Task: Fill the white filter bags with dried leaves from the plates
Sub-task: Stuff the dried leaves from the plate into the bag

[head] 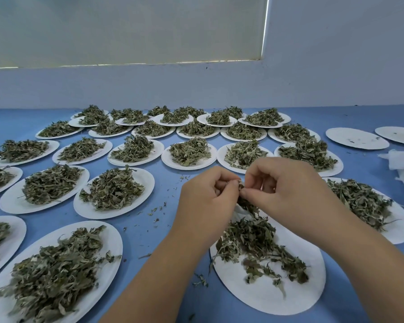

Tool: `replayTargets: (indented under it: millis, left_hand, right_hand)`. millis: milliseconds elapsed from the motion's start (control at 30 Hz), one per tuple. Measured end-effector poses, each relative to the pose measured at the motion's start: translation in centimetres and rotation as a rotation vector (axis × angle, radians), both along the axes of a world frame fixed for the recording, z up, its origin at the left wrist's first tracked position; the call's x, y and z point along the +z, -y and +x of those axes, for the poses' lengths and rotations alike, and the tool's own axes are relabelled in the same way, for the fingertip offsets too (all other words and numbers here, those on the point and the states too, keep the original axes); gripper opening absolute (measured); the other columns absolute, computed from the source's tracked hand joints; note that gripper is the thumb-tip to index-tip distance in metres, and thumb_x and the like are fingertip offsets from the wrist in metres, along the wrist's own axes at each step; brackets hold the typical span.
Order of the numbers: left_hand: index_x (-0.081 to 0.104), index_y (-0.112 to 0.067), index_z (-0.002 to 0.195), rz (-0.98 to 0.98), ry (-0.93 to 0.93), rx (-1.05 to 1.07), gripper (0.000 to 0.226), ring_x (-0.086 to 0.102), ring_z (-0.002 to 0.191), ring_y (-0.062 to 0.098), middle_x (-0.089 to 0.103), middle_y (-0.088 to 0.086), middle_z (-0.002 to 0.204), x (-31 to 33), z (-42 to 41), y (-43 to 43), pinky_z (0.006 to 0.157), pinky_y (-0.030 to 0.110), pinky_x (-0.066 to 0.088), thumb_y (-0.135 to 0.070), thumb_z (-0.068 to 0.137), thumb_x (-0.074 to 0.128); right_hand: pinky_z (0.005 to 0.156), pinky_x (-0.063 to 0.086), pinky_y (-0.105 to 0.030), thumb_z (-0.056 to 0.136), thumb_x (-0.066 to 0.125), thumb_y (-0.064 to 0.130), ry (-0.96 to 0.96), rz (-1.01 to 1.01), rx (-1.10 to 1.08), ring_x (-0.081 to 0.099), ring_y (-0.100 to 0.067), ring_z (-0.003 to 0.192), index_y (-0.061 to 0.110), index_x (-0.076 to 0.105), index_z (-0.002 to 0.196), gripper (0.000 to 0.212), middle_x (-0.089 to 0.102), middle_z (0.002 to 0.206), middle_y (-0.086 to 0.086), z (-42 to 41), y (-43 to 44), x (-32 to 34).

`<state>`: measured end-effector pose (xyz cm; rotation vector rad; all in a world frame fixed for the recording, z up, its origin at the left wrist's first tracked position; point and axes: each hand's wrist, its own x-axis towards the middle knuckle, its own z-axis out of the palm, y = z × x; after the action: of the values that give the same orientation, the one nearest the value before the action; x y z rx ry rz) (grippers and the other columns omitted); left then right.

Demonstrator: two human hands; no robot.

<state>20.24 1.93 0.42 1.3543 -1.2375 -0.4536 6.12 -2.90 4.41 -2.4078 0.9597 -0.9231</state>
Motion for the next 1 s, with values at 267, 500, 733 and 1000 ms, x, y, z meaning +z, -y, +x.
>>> replayTargets:
  millis: [267, 500, 733, 1000]
  left_hand:
    - [0.067, -0.024, 0.077, -0.007, -0.119, 0.115, 0.016, 0.048, 0.043, 0.002, 0.056, -0.012, 0.054, 0.5, 0.6, 0.1, 0.044, 0.017, 0.039, -0.016, 0.09, 0.062]
    - [0.068, -0.026, 0.077, 0.008, -0.175, 0.146, 0.017, 0.047, 0.044, 0.004, 0.057, -0.014, 0.055, 0.8, 0.8, 0.1, 0.046, 0.018, 0.041, -0.017, 0.09, 0.063]
    - [0.067, -0.024, 0.077, -0.015, -0.138, 0.131, 0.017, 0.048, 0.045, 0.002, 0.058, -0.015, 0.056, 0.8, 0.7, 0.0, 0.046, 0.016, 0.04, -0.014, 0.09, 0.063]
    - [0.065, -0.024, 0.077, -0.058, 0.0, 0.075, 0.019, 0.045, 0.046, 0.001, 0.058, -0.005, 0.059, 0.2, 0.1, -0.1, 0.045, 0.02, 0.038, -0.012, 0.091, 0.061]
  right_hand:
    - [0.059, 0.033, -0.013, 0.054, 0.049, 0.087, -0.059, 0.039, -0.11, 0.048, 0.01, 0.081, 0.042, 0.044, 0.095, 0.061, 0.046, 0.097, 0.025, -1.0, 0.1, 0.4]
    - [0.068, 0.043, -0.014, 0.063, 0.078, 0.057, -0.117, 0.102, -0.028, 0.054, 0.005, 0.083, 0.048, 0.032, 0.13, 0.082, 0.038, 0.115, 0.023, 0.5, -0.8, -1.0]
    - [0.07, 0.043, -0.007, 0.078, 0.078, 0.025, 0.066, 0.014, -0.079, 0.054, 0.009, 0.08, 0.038, 0.064, 0.088, 0.021, 0.055, 0.086, 0.018, 0.8, -0.9, -0.9]
    - [0.063, 0.043, -0.015, 0.079, 0.075, 0.018, 0.023, -0.093, -0.122, 0.052, 0.002, 0.07, 0.029, 0.072, 0.082, 0.012, 0.055, 0.08, 0.016, 0.6, -0.9, -0.8]
